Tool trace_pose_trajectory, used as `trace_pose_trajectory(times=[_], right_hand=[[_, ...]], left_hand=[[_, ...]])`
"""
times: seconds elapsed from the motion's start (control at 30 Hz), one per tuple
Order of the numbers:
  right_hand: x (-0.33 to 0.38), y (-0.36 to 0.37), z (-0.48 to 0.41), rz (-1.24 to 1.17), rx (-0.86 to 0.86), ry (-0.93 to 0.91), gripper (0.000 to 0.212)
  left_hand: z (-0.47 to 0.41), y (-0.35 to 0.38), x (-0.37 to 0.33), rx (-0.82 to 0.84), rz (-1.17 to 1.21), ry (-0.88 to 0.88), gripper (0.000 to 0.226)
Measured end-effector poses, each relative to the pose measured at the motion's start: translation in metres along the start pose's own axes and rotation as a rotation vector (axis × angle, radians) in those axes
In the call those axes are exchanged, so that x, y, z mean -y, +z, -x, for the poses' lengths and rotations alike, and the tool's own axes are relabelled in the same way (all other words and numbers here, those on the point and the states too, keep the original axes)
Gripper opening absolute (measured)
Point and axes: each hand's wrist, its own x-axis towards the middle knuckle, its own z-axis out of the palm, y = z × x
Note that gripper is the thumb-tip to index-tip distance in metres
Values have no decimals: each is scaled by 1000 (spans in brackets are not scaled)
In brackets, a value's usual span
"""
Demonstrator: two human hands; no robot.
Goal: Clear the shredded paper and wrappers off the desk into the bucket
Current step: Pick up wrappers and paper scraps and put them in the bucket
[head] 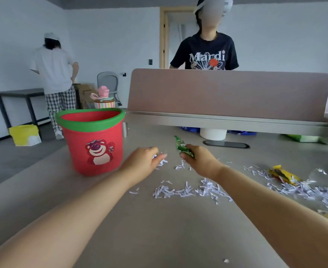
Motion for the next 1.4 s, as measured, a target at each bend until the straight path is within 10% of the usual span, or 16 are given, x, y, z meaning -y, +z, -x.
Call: trace_pose_trajectory(times=[0.43, 0.97, 1.4], right_hand=[[111, 21, -84, -237, -108, -216, 23], [144, 33, -127, -283, -197, -301, 26], [210, 61, -182, -90, -34, -332, 34]], left_hand=[[-56, -140, 81, -282, -142, -122, 39], [-78, -152, 122, 215, -150, -283, 53], [-16, -163, 152, -246, -331, -74, 32]])
